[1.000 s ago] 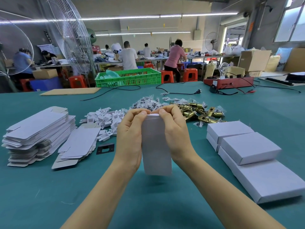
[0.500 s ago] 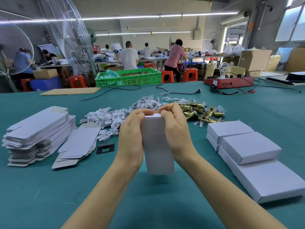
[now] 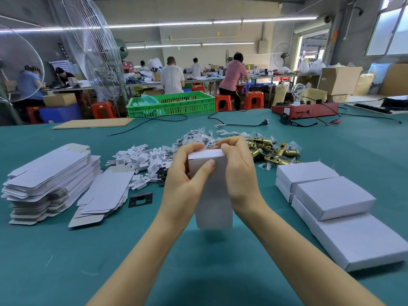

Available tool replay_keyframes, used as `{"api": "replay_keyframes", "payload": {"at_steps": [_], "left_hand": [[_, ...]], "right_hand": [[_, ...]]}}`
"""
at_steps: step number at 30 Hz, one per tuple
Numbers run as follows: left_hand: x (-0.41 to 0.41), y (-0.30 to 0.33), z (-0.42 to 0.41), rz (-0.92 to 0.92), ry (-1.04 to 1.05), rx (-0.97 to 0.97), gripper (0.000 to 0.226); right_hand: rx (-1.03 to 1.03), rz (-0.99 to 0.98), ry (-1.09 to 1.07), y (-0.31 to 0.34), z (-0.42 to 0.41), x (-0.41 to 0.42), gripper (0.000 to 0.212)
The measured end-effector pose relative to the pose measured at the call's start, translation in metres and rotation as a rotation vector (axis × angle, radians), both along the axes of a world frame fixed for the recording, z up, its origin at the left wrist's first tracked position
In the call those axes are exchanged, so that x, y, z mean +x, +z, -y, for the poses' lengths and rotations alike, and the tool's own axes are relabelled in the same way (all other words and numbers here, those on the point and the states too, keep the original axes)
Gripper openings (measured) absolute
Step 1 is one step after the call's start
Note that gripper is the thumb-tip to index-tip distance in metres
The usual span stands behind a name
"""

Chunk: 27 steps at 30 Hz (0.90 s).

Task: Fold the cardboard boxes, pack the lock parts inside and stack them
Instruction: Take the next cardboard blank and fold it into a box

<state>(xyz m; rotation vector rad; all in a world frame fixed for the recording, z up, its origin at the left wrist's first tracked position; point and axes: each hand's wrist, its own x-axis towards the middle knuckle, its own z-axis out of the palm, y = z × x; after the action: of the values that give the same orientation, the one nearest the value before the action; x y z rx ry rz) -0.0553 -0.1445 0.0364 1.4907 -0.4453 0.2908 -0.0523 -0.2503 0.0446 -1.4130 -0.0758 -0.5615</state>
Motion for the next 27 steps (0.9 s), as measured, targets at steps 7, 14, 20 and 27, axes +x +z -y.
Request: {"api": "replay_keyframes", "payload": {"at_steps": [7,14,20,27], "left_hand": [[-0.003,-0.001,-0.004,0.315,0.081,0.136,0.037],[0.009,-0.029,-0.006,0.593,0.272,0.322,0.029],[0.019,-0.065,-0.005,0.337,0.406,0.254,0.06],[0.041,-0.074,-0.02,-0.211,-0.025,-0.013,0.032]], "right_hand": [[0.048,-0.465,0.209,0.003,0.01,0.007,0.057],[0.264,-0.581,0.517,-0.009,0.022,0.014,0.014],[0.1,-0.461,0.481,-0.044,0.026,0.022,0.027],[0.193,-0.337,0.582,-0.073,0.038,0.027,0.033]]}}
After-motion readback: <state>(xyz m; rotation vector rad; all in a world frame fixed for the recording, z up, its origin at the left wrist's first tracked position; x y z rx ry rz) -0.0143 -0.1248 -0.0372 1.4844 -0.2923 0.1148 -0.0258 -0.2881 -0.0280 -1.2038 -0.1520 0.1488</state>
